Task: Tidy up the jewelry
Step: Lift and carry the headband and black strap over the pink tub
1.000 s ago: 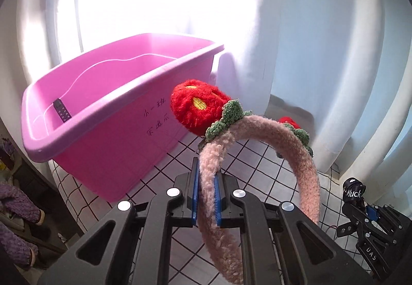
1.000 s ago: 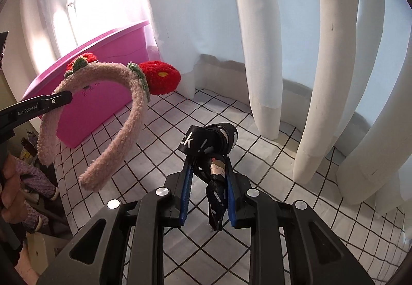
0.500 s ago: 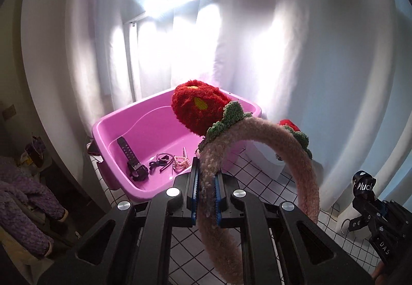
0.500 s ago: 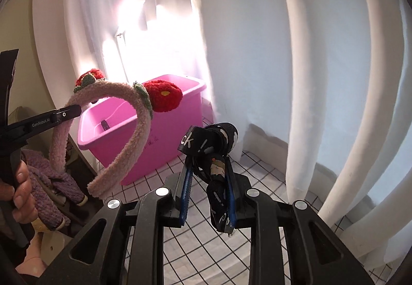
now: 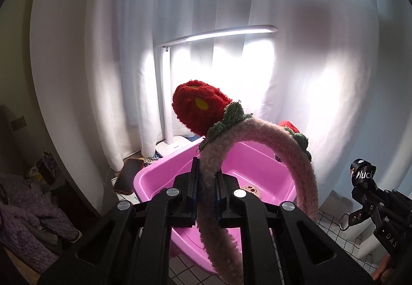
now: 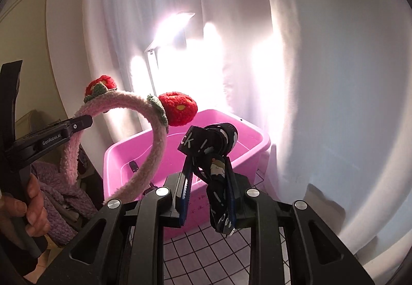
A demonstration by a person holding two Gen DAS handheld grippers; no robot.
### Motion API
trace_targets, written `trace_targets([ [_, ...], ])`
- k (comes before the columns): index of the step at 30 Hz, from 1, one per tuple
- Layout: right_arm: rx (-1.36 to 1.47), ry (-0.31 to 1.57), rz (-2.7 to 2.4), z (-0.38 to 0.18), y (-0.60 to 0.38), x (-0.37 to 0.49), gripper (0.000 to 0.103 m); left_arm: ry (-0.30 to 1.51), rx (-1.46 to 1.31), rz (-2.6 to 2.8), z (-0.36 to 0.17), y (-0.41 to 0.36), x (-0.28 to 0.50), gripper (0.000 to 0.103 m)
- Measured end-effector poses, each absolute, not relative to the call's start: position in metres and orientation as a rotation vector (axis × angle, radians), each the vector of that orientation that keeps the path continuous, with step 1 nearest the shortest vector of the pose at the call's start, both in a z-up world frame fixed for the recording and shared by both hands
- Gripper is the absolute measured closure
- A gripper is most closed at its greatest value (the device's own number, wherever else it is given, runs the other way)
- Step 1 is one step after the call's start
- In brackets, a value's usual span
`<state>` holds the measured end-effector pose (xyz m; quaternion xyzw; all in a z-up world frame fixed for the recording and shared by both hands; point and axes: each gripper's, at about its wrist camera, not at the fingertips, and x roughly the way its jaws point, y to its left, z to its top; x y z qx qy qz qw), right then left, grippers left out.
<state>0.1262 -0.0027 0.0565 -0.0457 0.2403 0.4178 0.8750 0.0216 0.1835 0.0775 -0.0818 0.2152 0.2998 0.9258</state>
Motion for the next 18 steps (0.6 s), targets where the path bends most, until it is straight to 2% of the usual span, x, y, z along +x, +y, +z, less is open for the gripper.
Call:
trace_targets([
  [10,-0.142,0.586,0.843,0.051,0.105,0.177,0.08,0.579,-0.139,0.57,0.043,0.262,0.076,0.092],
  [18,-0.174,0.734,0.791,0.016,0.153,0.224,0.08,0.737,-0.127,0.469,0.006,0.279,0.124,0.091],
])
